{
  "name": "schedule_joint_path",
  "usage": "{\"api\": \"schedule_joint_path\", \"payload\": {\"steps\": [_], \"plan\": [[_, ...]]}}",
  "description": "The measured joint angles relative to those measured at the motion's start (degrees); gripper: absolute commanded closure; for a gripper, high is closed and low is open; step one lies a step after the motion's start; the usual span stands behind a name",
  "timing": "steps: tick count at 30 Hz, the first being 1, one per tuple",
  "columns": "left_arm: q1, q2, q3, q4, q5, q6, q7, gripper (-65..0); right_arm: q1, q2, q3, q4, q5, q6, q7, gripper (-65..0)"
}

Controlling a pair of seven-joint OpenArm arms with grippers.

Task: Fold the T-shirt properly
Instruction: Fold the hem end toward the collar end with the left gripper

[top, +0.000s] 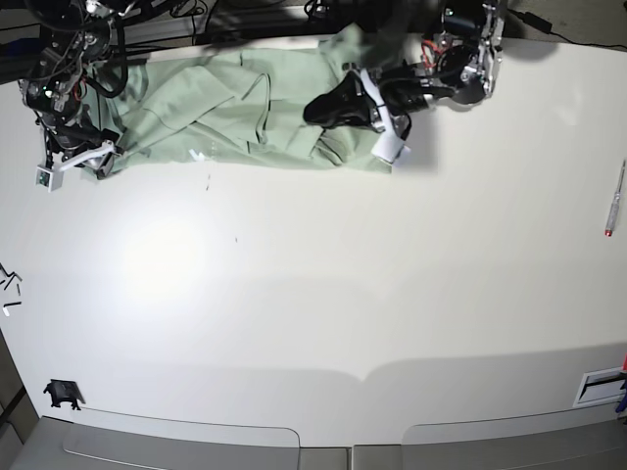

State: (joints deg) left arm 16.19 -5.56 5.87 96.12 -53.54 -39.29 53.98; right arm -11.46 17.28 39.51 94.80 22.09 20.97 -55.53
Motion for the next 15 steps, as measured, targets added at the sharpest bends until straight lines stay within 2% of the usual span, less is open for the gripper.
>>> {"api": "schedule_joint_path", "payload": {"steps": [1,2,4,5,6,8,11,12,13,15], "plan": [[0.02,0.00,0.24,0.00,1.09,0.00,-0.39,0.0,0.00,0.00,0.00,0.00,0.00,0.00,0.00,-28.2],[0.02,0.00,0.37,0.00,1.66,0.00,-0.39,-4.2,0.00,0.00,0.00,0.00,0.00,0.00,0.00,-28.2],[0.00,0.00,0.52,0.00,1.84,0.00,-1.29,-23.9,0.02,0.00,0.00,0.00,0.02,0.02,0.00,-28.2],[0.04,-0.02,0.50,0.00,1.84,0.00,-2.67,-28.4,0.02,0.00,0.00,0.00,0.22,0.02,0.00,-28.2],[0.15,-0.04,0.50,0.00,1.97,0.04,-4.81,-29.3,0.02,0.00,0.00,0.00,0.42,0.02,0.00,-28.2],[0.04,-0.02,0.50,0.00,1.95,0.02,-7.28,-29.3,0.00,0.00,0.00,0.00,0.42,0.00,0.00,-28.2],[-0.20,0.00,0.50,0.00,1.68,0.02,-7.28,-29.1,0.02,0.00,0.00,0.00,0.42,0.02,0.02,-28.2],[-0.20,-0.07,0.50,0.00,1.73,0.02,-7.23,-27.3,0.02,0.00,0.00,0.00,0.42,0.00,0.00,-28.2],[-0.20,-0.20,0.46,0.17,1.79,0.02,-6.34,-22.2,0.00,0.00,0.00,0.00,0.42,0.00,0.00,-28.2],[-0.17,-0.37,0.13,1.20,4.55,-0.11,-4.48,-4.3,0.02,0.00,0.00,0.00,0.42,0.02,0.00,-28.2]]}}
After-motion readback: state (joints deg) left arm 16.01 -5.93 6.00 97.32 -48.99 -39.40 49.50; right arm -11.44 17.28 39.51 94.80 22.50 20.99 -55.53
